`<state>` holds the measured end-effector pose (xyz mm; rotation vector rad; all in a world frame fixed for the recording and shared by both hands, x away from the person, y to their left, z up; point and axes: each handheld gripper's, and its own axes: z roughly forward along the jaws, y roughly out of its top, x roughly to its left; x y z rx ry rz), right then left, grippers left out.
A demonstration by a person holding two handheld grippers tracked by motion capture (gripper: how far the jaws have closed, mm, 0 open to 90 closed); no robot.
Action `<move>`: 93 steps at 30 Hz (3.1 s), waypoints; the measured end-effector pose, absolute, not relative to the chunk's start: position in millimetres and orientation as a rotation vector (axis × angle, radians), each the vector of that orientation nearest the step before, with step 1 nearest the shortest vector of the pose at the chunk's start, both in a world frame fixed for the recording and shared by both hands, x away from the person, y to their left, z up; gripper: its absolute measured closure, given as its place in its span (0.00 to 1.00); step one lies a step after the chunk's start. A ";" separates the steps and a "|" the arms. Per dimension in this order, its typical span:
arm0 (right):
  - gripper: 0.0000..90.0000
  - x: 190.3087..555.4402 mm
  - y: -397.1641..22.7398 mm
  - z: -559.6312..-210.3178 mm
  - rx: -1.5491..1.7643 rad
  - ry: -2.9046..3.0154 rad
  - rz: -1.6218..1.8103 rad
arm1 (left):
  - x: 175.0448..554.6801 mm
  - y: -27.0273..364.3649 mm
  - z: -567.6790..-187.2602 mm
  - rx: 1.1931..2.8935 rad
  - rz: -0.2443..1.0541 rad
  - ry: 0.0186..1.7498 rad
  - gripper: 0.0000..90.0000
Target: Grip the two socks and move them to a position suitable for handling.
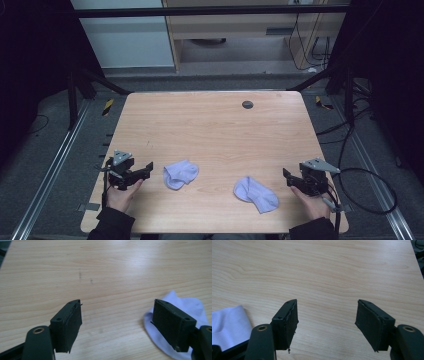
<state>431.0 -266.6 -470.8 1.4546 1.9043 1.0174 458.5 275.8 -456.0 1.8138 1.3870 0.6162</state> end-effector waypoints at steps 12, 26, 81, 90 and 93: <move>0.44 417.3 -247.0 -457.0 1.361 1.981 1.036 | 448.4 238.5 -447.9 1.855 0.588 1.295 0.28; 0.59 408.0 -224.5 -452.1 1.312 2.138 1.040 | 444.2 188.9 -442.2 1.934 0.557 1.197 0.36; 0.74 375.3 -188.9 -487.7 1.194 2.463 0.978 | 432.2 16.7 -484.8 2.207 0.396 0.937 0.63; 0.78 377.3 -188.7 -491.7 1.212 2.482 0.967 | 434.7 12.3 -491.2 2.229 0.352 0.955 0.79; 0.83 377.9 -189.1 -491.8 1.217 2.477 0.967 | 434.9 11.3 -492.7 2.238 0.348 0.953 0.83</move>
